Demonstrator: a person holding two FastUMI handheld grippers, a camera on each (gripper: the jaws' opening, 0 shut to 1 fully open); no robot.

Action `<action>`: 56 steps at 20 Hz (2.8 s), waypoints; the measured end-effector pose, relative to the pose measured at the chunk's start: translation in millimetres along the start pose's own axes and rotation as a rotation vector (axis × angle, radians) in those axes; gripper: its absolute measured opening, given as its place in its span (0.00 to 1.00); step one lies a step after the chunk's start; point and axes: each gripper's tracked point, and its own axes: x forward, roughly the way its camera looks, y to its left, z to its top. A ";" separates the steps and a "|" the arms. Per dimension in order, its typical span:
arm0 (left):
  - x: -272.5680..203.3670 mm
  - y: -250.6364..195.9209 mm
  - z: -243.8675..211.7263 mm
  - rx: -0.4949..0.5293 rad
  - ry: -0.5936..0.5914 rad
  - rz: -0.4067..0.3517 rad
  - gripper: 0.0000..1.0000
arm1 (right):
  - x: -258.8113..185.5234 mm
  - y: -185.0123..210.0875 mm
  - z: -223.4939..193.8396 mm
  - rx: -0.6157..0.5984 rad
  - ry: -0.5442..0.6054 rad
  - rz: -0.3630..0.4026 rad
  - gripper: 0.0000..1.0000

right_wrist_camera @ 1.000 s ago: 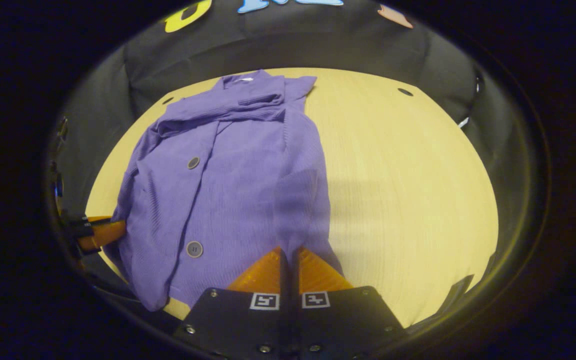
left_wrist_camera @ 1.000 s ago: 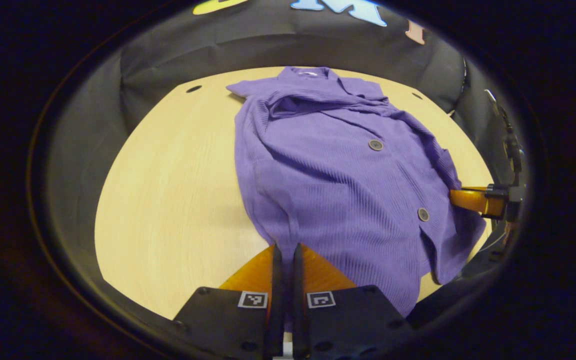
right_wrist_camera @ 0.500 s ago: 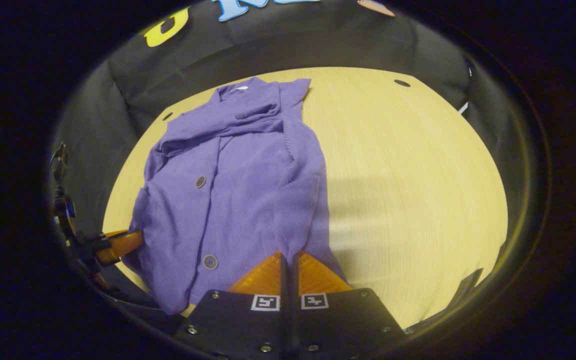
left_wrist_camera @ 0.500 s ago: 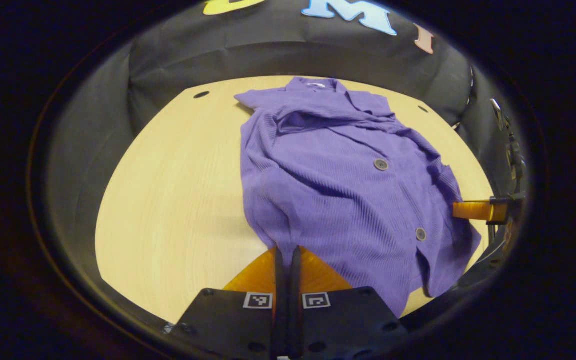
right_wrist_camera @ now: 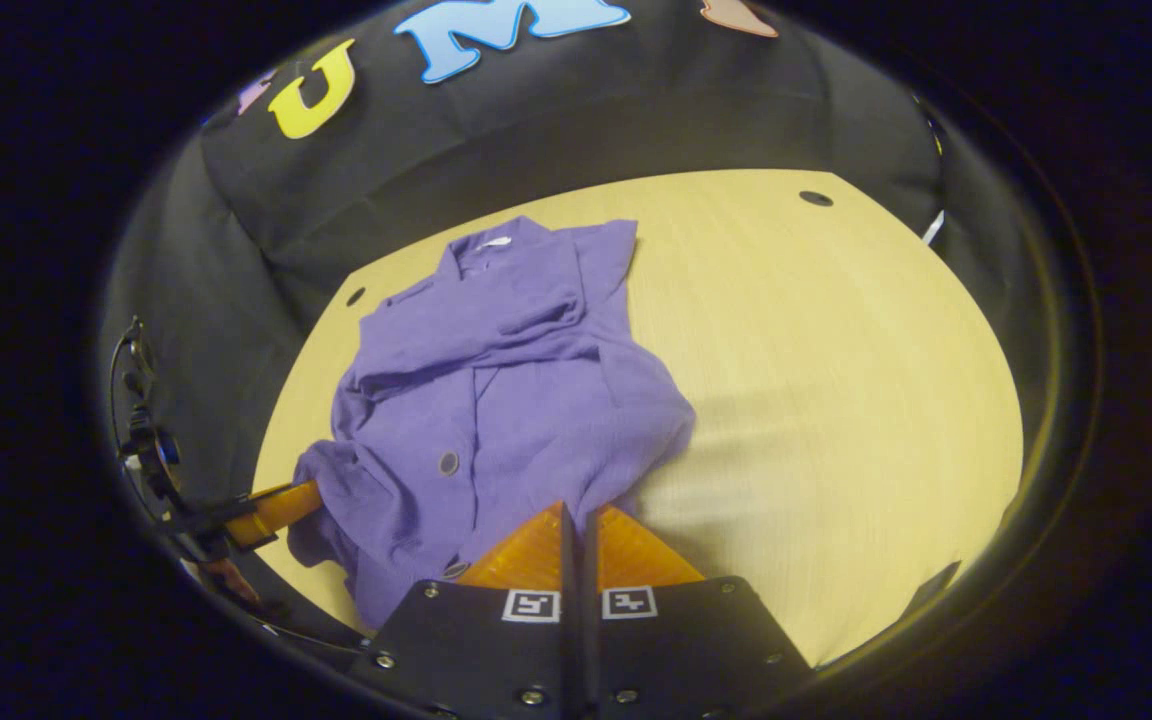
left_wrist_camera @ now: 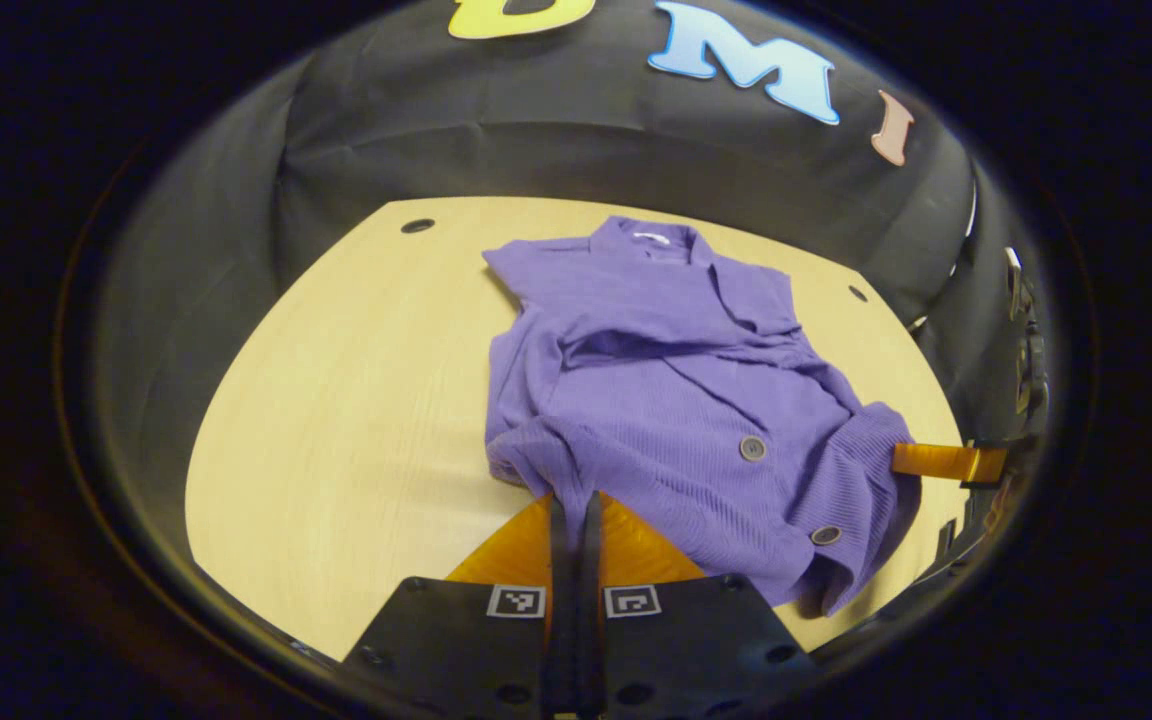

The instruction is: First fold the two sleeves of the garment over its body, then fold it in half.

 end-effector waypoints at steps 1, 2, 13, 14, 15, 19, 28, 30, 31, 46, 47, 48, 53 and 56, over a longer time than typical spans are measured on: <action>2.4 -0.7 8.1 0.013 -0.009 0.000 0.06 | 1.6 2.7 8.2 0.004 -0.008 0.009 0.01; 4.8 -0.7 16.1 0.028 -0.020 0.003 0.07 | 2.8 4.2 16.2 0.009 -0.015 0.015 0.01; 33.0 5.5 104.6 0.044 -0.106 -0.011 0.07 | 24.8 13.4 100.6 -0.033 -0.077 0.044 0.01; 36.2 6.3 121.2 0.045 -0.125 -0.009 0.07 | 26.7 14.4 111.6 -0.033 -0.090 0.047 0.01; 39.9 6.8 135.8 0.050 -0.143 -0.012 0.07 | 28.5 14.4 123.9 -0.030 -0.106 0.050 0.01; 56.2 2.5 188.1 0.091 -0.203 -0.021 0.07 | 39.0 12.1 174.8 -0.009 -0.166 0.054 0.01; 118.1 14.9 275.4 0.067 -0.263 -0.007 0.07 | 89.8 10.4 265.2 -0.026 -0.242 0.041 0.00; 138.0 21.9 290.4 0.069 -0.287 0.002 0.07 | 108.4 8.9 278.7 -0.033 -0.248 0.036 0.00; 148.5 23.3 296.1 0.073 -0.291 0.003 0.07 | 118.5 8.6 283.4 -0.033 -0.250 0.032 0.00; 244.8 45.8 249.4 0.001 -0.146 0.073 0.07 | 218.5 -18.5 256.5 -0.072 -0.167 -0.034 0.01; 248.0 45.3 247.5 0.010 -0.140 0.079 0.07 | 220.6 -19.7 253.1 -0.081 -0.164 -0.038 0.01; 250.9 44.3 243.0 0.016 -0.132 0.085 0.07 | 223.6 -19.8 249.4 -0.088 -0.158 -0.037 0.02; 254.8 45.5 242.4 -0.002 -0.167 0.106 0.10 | 223.8 -20.4 243.8 -0.032 -0.149 -0.012 0.02; 255.0 42.0 240.7 0.018 -0.183 0.103 0.25 | 224.9 -20.6 245.7 0.027 -0.147 0.011 0.14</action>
